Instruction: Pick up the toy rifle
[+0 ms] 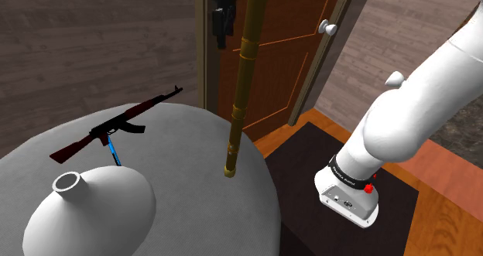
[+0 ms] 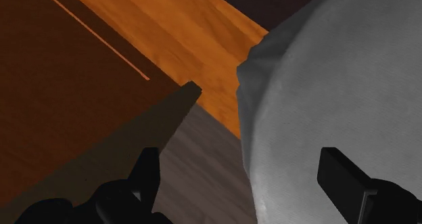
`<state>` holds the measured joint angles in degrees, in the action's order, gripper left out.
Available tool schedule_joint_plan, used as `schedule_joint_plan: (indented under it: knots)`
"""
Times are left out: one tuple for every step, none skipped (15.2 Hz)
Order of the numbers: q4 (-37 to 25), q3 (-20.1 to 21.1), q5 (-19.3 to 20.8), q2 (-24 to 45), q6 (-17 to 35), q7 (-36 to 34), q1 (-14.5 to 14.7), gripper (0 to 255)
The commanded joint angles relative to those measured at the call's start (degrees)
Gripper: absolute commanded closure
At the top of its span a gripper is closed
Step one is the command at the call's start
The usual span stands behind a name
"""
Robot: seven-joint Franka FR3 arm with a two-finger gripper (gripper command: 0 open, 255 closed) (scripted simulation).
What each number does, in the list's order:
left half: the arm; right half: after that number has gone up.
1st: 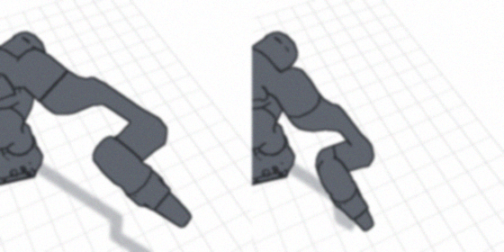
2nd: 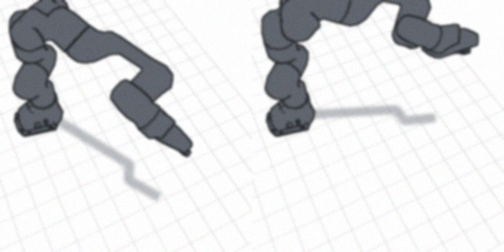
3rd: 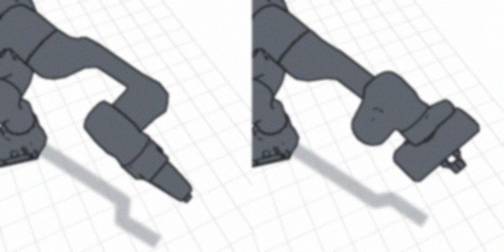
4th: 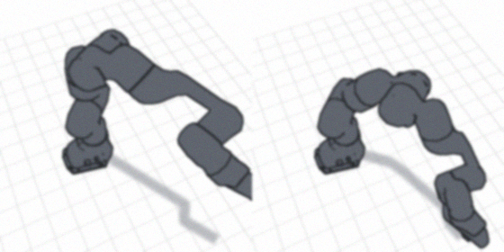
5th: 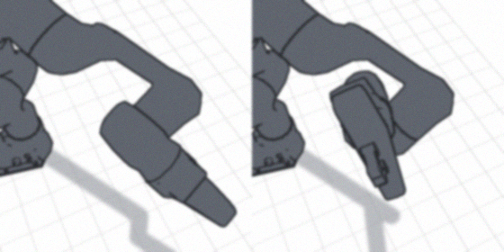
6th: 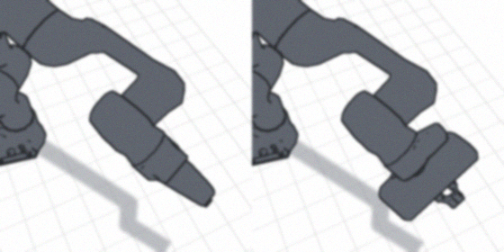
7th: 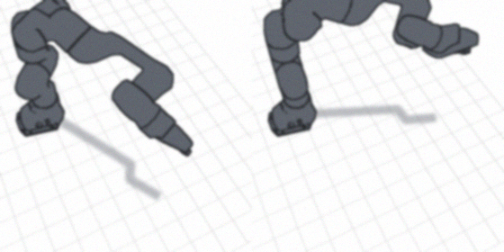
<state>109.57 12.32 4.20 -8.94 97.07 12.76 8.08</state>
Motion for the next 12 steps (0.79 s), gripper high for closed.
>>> schedule_joint_plan:
  knots:
    - [-3.4, 1.2, 1.0, 4.1, 0.0, 1.2, 1.0, 0]
    - [-5.0, 1.9, 1.6, 6.0, 0.0, 1.7, 1.5, 0]
    - [-6.5, 2.5, 2.1, 7.9, 0.0, 2.2, 2.1, 0]
    - [-8.1, 3.1, 2.8, 9.8, -0.1, 2.7, 2.7, 0]
    - [-9.8, 3.7, 3.4, 11.7, -0.2, 3.2, 3.3, 0]
    - [-11.4, 4.3, 4.1, 13.5, -0.4, 3.7, 4.0, 0]
    - [-13.1, 4.8, 4.8, 15.4, -0.6, 4.2, 4.6, 0]
    - [-14.7, 5.4, 5.5, 17.3, -0.8, 4.7, 5.4, 0]
    - [-16.4, 5.9, 6.2, 19.2, -1.1, 5.2, 6.1, 0]
    - [-18.1, 6.5, 7.0, 21.0, -1.4, 5.7, 6.9, 0]
    - [-19.9, 7.0, 7.8, 22.9, -1.7, 6.2, 7.7, 0]
    - [-21.6, 7.4, 8.5, 24.7, -2.1, 6.7, 8.6, 0]
